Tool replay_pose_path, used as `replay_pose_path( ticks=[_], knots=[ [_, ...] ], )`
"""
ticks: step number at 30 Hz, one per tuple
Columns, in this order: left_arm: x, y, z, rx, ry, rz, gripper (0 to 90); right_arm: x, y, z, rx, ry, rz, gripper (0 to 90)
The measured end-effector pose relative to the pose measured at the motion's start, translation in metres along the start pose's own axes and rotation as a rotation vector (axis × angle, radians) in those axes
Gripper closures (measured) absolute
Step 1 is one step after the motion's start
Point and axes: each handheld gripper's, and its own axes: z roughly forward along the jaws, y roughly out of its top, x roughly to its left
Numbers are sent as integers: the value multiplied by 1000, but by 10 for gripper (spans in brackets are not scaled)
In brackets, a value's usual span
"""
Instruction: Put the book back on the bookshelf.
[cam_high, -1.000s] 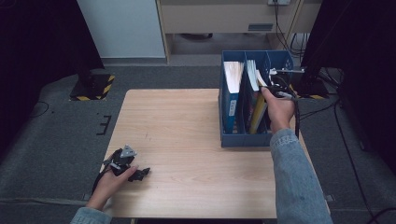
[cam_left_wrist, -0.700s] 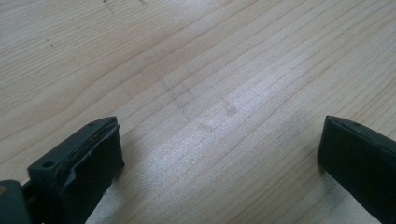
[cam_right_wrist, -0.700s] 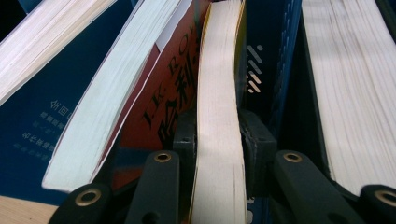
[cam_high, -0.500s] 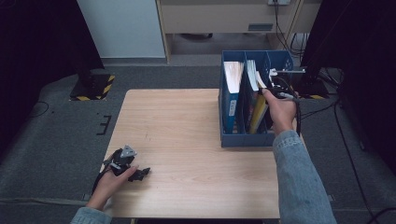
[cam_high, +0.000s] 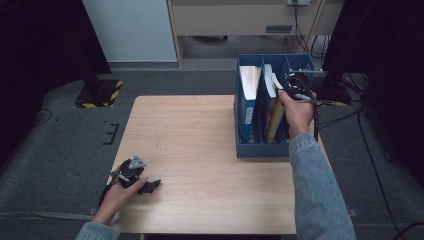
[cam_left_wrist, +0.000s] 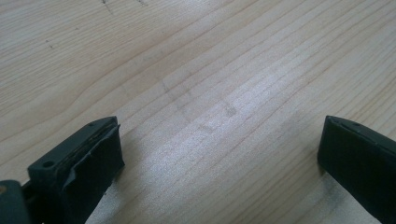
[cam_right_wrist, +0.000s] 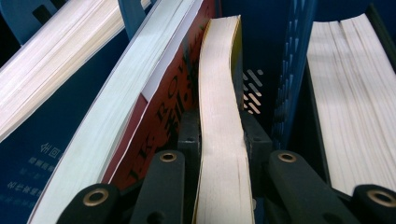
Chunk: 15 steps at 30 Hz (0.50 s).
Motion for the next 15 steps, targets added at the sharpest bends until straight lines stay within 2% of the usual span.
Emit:
replay_pose_path(
  ticks=[4, 6, 11, 15],
  knots=[
    [0, 0, 0, -1, 0, 0, 0, 0, 6, 3, 5, -11, 8, 746],
    [0, 0, 0, 0, 0, 2, 0, -1, 9, 4, -14, -3, 29, 745],
    [0, 0, 0, 1, -2, 2, 0, -3, 12, 6, -49, -16, 43, 745],
    [0, 0, 0, 2, -1, 1, 0, -4, 13, 11, -53, -24, 52, 745]
  ],
)
